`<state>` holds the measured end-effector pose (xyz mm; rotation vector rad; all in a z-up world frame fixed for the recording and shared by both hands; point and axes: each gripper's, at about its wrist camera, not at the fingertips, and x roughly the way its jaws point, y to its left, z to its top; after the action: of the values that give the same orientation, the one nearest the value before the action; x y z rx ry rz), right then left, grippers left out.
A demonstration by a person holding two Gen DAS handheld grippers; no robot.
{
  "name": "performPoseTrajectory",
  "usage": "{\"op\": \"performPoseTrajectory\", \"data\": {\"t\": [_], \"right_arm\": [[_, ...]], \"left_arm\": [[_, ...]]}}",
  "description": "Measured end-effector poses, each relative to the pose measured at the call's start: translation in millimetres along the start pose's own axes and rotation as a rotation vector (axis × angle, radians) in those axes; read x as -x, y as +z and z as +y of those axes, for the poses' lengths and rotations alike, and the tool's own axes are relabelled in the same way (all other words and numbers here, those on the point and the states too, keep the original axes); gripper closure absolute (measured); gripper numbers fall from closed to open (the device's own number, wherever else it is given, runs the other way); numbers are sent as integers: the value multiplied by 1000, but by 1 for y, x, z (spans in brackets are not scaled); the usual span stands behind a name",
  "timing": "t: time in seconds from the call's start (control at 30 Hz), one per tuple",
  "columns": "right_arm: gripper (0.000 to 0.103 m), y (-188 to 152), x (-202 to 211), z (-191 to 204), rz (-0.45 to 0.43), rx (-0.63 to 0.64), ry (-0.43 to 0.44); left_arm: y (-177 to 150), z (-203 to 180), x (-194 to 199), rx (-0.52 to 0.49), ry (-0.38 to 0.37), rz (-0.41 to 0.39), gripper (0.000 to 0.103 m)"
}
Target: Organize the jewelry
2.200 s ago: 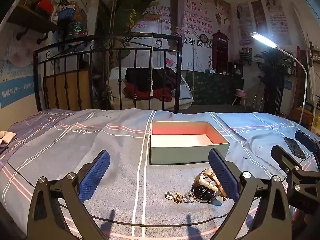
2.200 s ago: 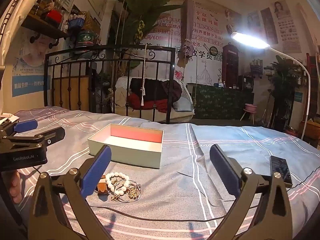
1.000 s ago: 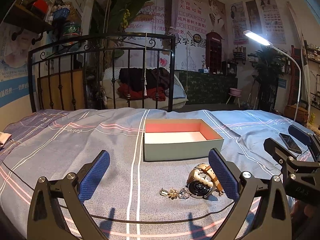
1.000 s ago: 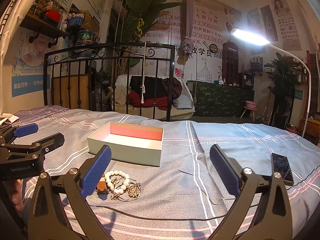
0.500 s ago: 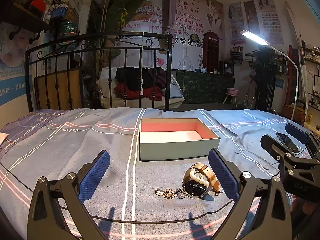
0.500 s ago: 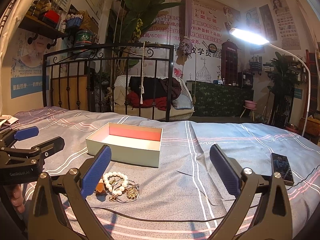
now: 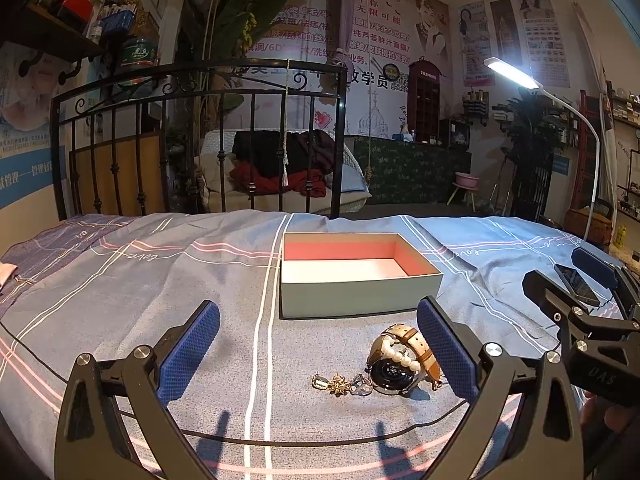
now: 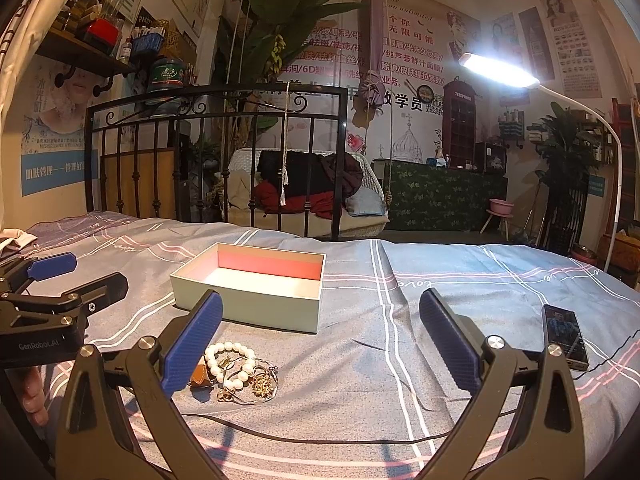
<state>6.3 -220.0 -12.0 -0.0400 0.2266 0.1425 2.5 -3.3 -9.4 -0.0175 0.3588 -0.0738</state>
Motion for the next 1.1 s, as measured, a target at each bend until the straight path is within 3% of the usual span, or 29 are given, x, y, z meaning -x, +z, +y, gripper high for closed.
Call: {"op": "performPoseTrajectory", "data": {"t": [0.87,1.0,1.1], "right_arm": [[6,1,-3,3,11,5,5],[6,2,-8,3,46,7,6],[6,-3,-22,3,142,-6,16]], "left_arm": [[-2,2,1,7,-6,6,6],[-3,6,-4,25,-22,66,6],[-6,11,-20,16,-32,208,6]]}}
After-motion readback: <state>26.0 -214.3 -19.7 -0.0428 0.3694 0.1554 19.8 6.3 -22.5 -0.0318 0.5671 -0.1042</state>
